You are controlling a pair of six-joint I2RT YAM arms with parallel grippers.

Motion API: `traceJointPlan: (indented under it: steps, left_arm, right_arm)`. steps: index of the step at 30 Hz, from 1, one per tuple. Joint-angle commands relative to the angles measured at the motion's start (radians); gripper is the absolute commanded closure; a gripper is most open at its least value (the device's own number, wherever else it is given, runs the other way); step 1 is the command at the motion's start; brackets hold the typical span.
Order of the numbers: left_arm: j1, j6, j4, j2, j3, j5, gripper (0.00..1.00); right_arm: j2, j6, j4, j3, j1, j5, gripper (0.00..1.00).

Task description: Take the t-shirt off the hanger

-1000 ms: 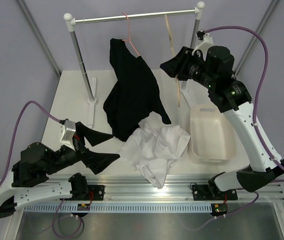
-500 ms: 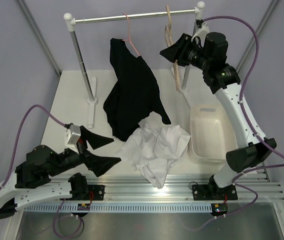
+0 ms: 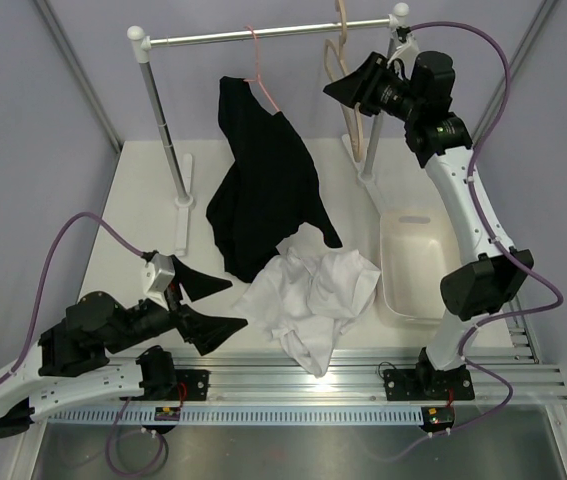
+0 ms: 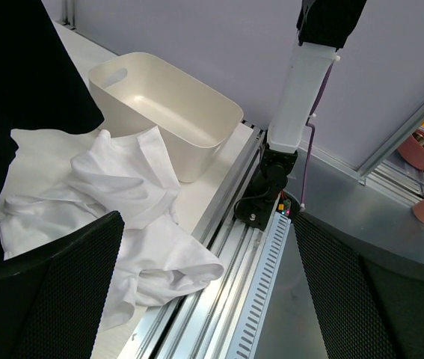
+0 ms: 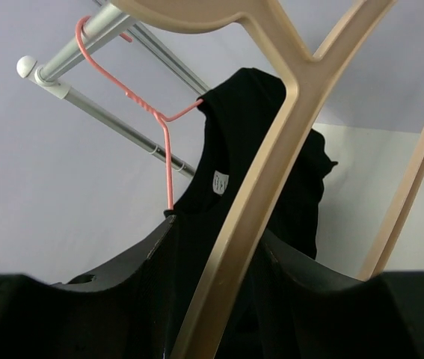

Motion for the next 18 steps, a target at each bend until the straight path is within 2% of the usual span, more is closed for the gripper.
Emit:
traceJointPlan:
  steps: [1, 10, 13, 14, 15, 17, 18]
  left_arm:
    - [-0.006, 0.016, 0.042, -0.011, -0.002, 0.008, 0.01]
    - [-0.004, 0.006, 0.065, -0.017, -0.021, 0.008, 0.01]
    - [-0.004, 0.009, 0.083, -0.014, -0.033, 0.011, 0.01]
    - [-0.004, 0.012, 0.085, -0.011, -0.035, 0.002, 0.01]
    - [-0.004, 0.021, 0.085, -0.008, -0.033, -0.004, 0.01]
    - [-0.004, 0.027, 0.087, 0.002, -0.03, -0.035, 0.01]
    - [-0.004, 0.03, 0.096, 0.003, -0.029, -0.041, 0.01]
  right_arm:
    - [0.029, 0.02, 0.078, 0.06, -0.005, -0.065, 1.0]
    - [0.096, 0.002, 0.049, 0.09, -0.008, -0.084, 0.98]
    - [0.085, -0.018, 0.03, 0.089, -0.008, -0.092, 0.61]
    - [0.076, -0.032, -0.003, 0.097, -0.008, -0.084, 0.53]
    - [0.07, -0.047, -0.034, 0.106, -0.008, -0.076, 0.4]
    - [0.036, -0.095, -0.106, 0.12, -0.008, -0.055, 0.26]
    - [0.021, -0.112, -0.131, 0.114, -0.008, -0.053, 0.12]
